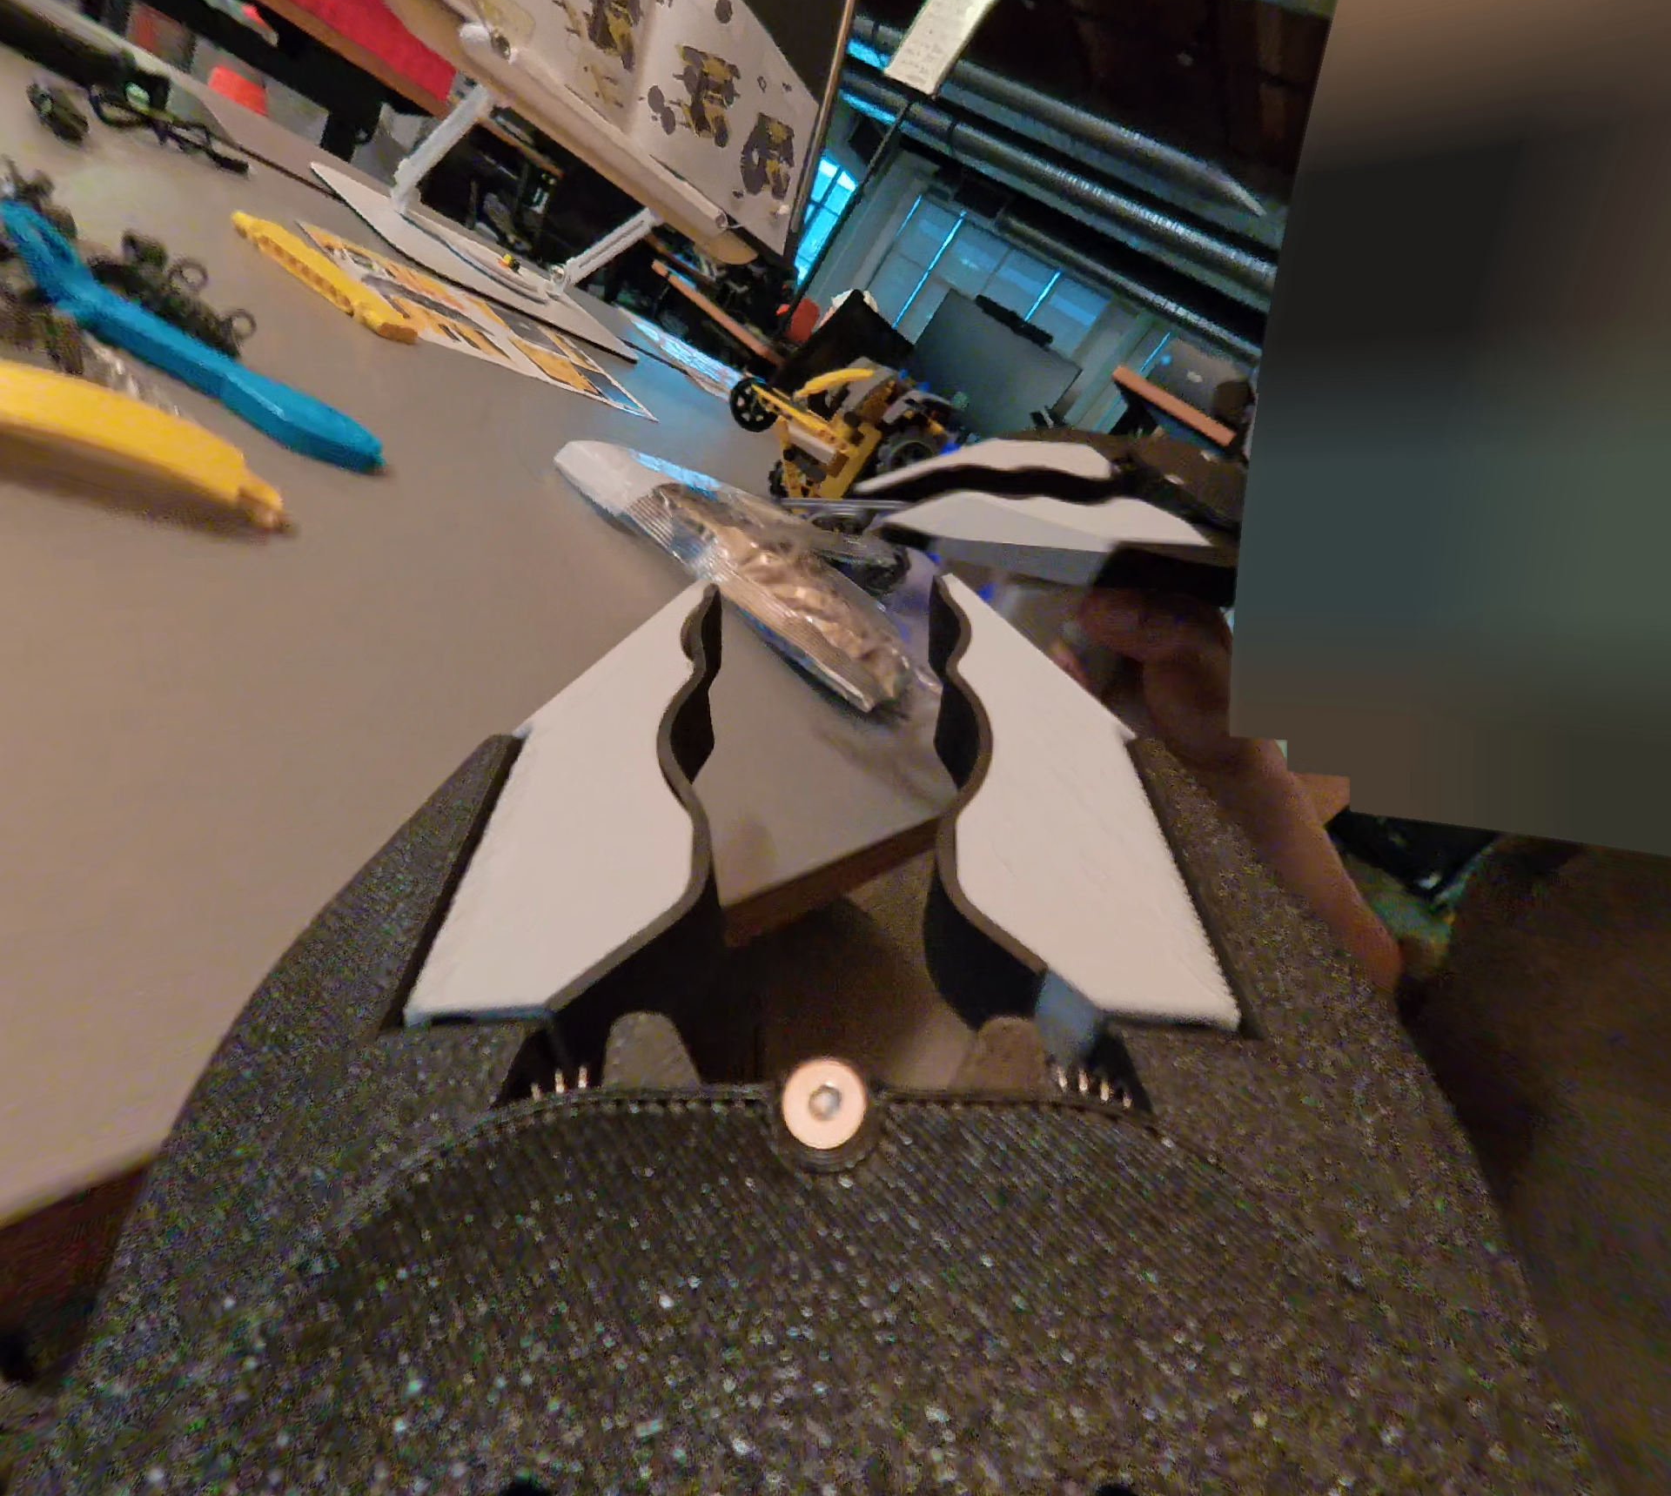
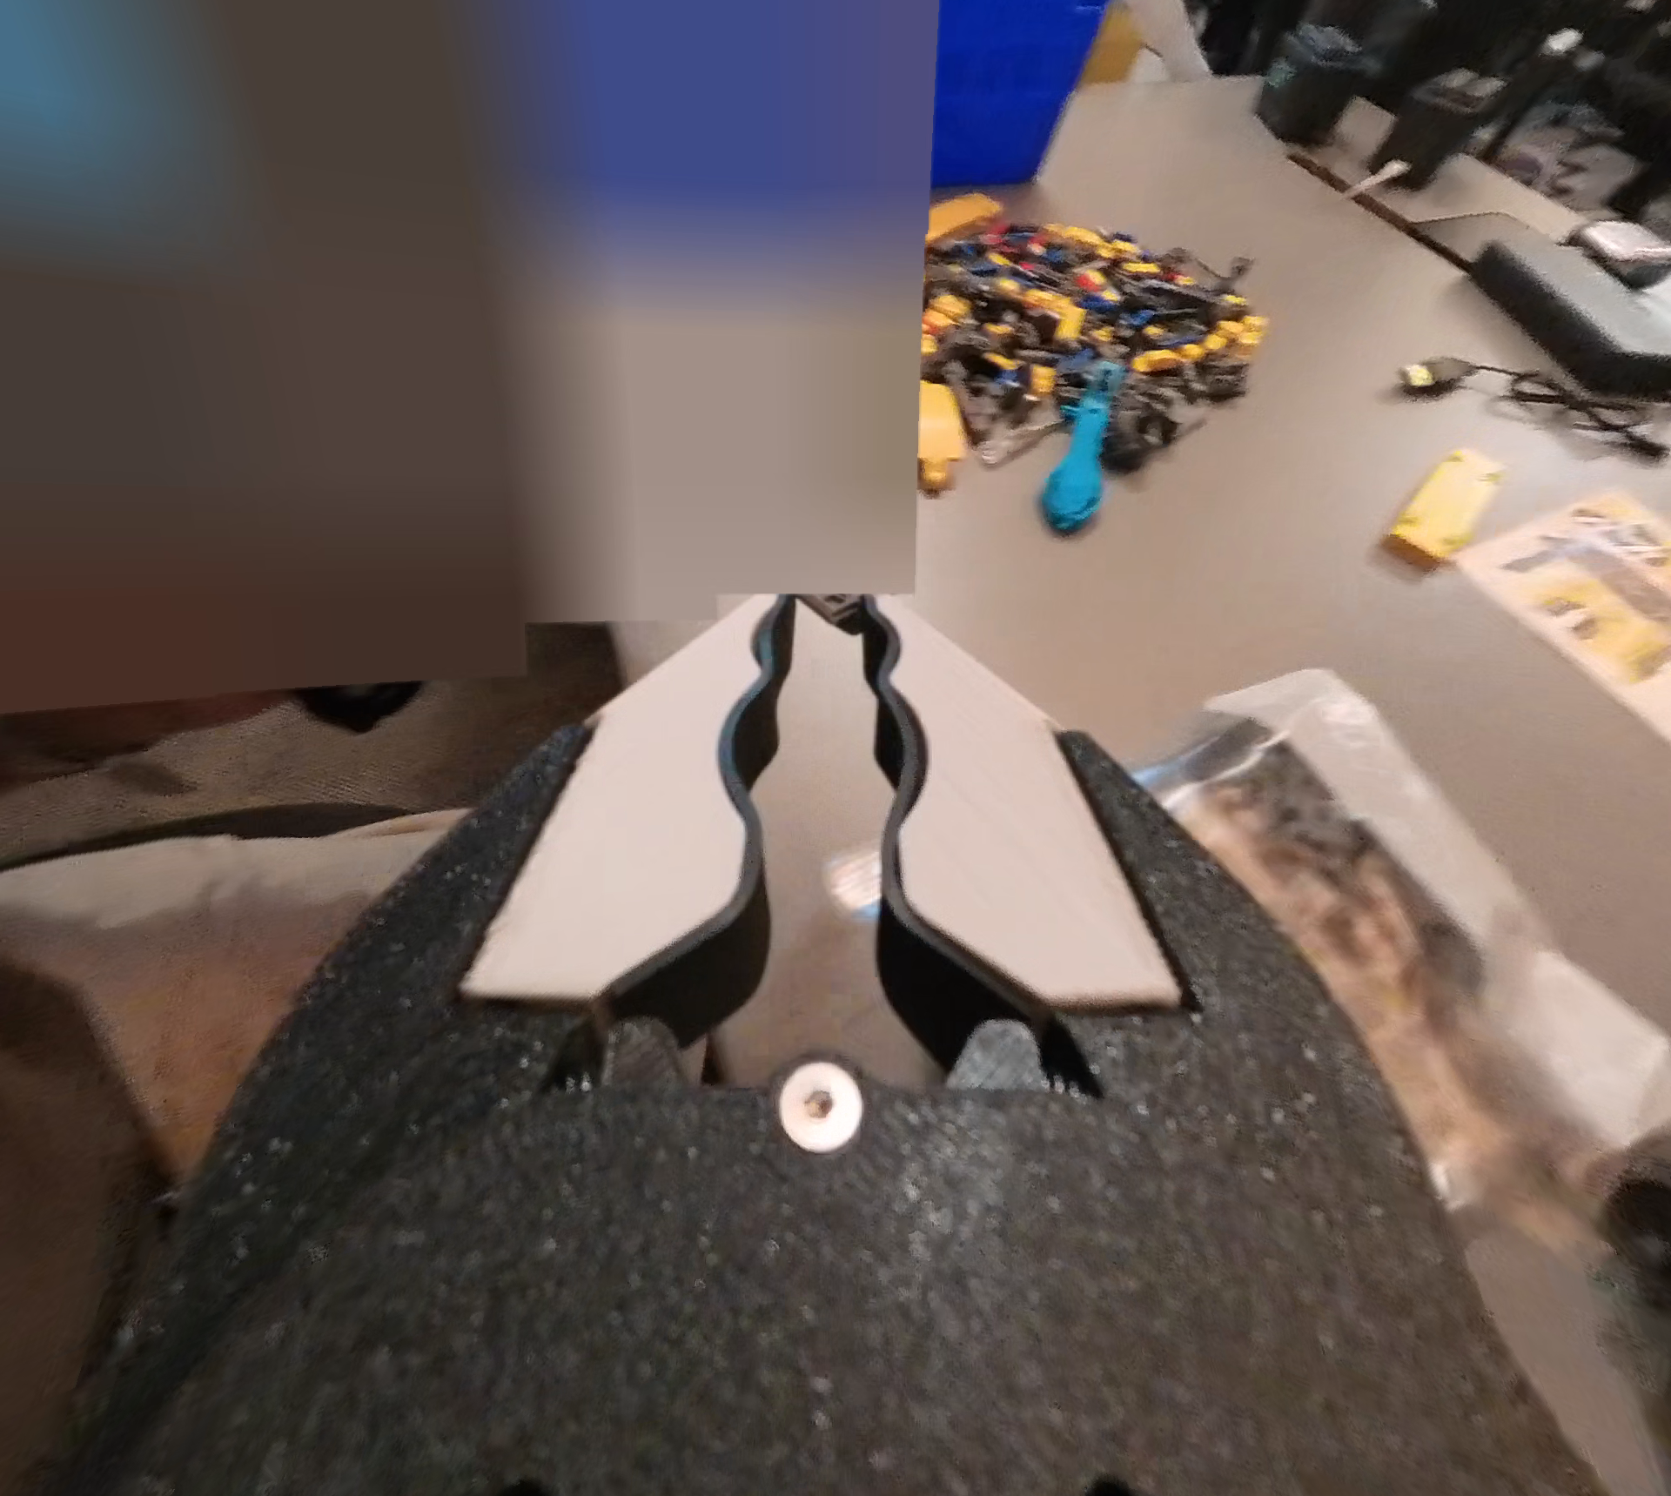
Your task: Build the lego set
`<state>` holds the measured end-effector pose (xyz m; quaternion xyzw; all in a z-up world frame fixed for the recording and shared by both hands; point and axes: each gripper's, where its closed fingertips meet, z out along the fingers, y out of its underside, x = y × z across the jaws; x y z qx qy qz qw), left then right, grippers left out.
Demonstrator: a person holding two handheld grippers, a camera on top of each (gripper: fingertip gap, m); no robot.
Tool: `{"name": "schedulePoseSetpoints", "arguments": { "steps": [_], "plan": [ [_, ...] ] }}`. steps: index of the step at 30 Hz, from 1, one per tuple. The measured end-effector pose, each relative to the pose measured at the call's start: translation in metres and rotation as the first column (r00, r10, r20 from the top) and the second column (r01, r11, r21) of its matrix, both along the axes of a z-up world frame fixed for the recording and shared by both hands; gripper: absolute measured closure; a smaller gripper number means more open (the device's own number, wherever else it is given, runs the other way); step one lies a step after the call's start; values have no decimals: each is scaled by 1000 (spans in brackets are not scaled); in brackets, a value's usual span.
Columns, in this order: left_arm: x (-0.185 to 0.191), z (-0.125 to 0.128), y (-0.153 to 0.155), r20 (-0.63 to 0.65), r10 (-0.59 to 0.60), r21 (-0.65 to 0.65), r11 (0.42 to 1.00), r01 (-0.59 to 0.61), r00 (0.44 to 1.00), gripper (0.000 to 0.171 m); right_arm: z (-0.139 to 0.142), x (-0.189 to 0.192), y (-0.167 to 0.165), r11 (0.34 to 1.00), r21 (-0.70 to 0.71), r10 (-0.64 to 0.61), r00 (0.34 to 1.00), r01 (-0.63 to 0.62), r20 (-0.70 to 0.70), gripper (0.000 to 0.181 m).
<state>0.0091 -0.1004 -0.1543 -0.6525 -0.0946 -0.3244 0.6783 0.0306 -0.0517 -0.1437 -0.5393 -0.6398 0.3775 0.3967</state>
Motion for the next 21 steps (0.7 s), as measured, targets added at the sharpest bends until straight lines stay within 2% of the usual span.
{"name": "schedulePoseSetpoints", "arguments": {
  "steps": [2, 6, 9, 12, 14, 17, 21],
  "plan": [
    [-5, 6, 14, -72, 0, -12, 1000, -1, 997, 128, -12, -24, 20, 999, 40, -21, 997, 18, 72, 167],
    [-16, 10, 39, -182, -6, -50, 999, -3, 983, 128, -33, -53, 41, 997, -73, 39, 978, -24, 204, 167],
    [-24, 18, 51, -157, -15, -49, 999, 8, 987, 127, -49, -59, 58, 992, -125, 37, 950, 2, 310, 168],
    [-33, 22, 58, -145, 6, -45, 999, -13, 989, 125, -67, -59, 76, 996, -81, -10, 909, 48, 417, 167],
    [-39, 21, 65, -128, 14, -88, 996, -26, 992, 122, -77, -61, 86, 996, -54, -37, 888, 69, 458, 167],
    [-34, 11, 75, -118, -45, -202, 979, 20, 992, 113, -79, -60, 94, 995, -52, -53, 882, 88, 469, 166],
    [-11, -4, 79, -158, -122, -301, 951, 70, 980, 111, -48, -41, 95, 989, -50, -113, 932, 138, 345, 155]
  ]
}}
